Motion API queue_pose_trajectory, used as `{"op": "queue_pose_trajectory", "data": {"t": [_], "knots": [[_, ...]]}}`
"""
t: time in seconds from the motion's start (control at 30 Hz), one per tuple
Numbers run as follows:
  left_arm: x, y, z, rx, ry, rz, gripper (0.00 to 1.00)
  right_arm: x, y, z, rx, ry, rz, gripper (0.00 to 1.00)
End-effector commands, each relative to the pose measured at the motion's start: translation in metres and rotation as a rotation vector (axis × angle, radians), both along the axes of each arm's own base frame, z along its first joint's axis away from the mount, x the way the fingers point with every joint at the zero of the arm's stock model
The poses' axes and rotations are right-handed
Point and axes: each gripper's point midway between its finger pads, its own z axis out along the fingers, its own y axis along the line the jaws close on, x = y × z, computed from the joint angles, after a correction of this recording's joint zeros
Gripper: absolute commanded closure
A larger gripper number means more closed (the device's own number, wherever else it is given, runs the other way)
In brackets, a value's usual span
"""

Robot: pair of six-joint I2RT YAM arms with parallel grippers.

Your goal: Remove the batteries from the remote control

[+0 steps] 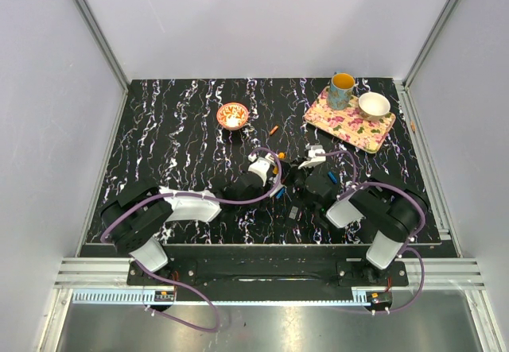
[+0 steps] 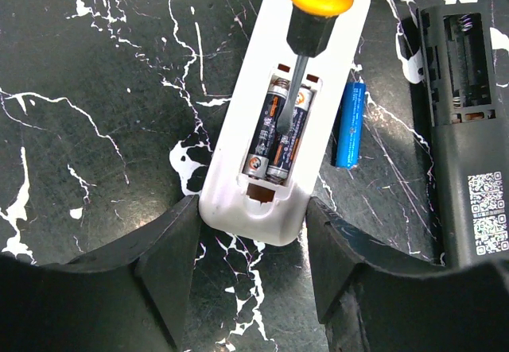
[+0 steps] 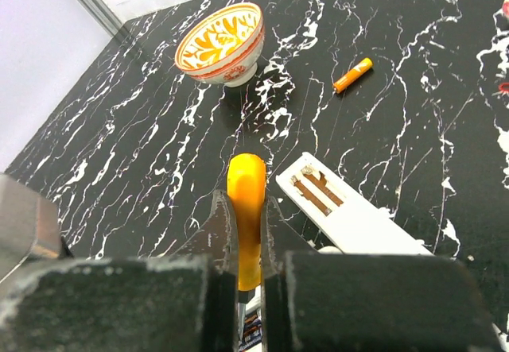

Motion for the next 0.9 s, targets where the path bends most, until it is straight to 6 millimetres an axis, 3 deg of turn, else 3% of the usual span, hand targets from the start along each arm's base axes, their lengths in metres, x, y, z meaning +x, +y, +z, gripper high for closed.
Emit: {"op": "queue_pose_trajectory", "data": {"t": [0.0,0.27,0.87], "knots": [[-0.041,0.021,-0.047,0.107,0.198,-0.059,1.0,0.002,-0.005,0.07,0.048,-0.221,-0.064,1.0],[-0.04,0.019,-0.045,0.101,0.196,-0.064,1.0,0.002,-0.009,0.091,0.032,-0.269,-0.087,1.0],[-0.041,0.018,-0.046,0.106,0.202,-0.073,1.0,0.011,0.0,0.06,0.0,-0.227,-0.088,1.0]]}}
